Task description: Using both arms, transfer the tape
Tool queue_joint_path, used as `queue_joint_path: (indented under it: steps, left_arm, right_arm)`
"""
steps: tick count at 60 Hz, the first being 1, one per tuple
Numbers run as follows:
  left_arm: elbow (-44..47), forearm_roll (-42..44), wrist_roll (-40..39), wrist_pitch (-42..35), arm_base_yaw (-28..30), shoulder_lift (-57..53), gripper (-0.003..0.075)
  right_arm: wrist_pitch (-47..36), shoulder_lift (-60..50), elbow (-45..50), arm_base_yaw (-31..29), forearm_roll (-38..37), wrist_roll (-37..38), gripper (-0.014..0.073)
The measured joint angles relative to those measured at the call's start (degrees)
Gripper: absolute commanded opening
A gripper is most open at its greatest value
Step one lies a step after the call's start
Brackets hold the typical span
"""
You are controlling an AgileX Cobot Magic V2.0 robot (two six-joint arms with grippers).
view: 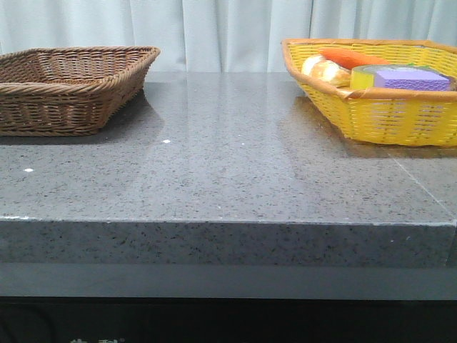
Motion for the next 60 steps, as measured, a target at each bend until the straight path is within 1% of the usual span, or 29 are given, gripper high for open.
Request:
queue_joint_path:
  steps: [42,51,60]
  left_arm:
    - [0.0,0.0,0.0,0.0,0.0,0.0,-0.0020]
    - [0.0,0.0,0.0,-1.8,0.0,0.0,-0.0020]
    - [-1.1,0.0,0.0,-2.6,0.0,0.0,-0.0020]
  right_arm:
    - [-0.1,0.0,0.0,0.0,0.0,0.0,-0.0068]
    - [-1.8,0.0,0.0,0.0,0.0,0.0,-0.0068]
    - [-0.2,0.0,-2.0,0.0,0.0,0.0,-0.0068]
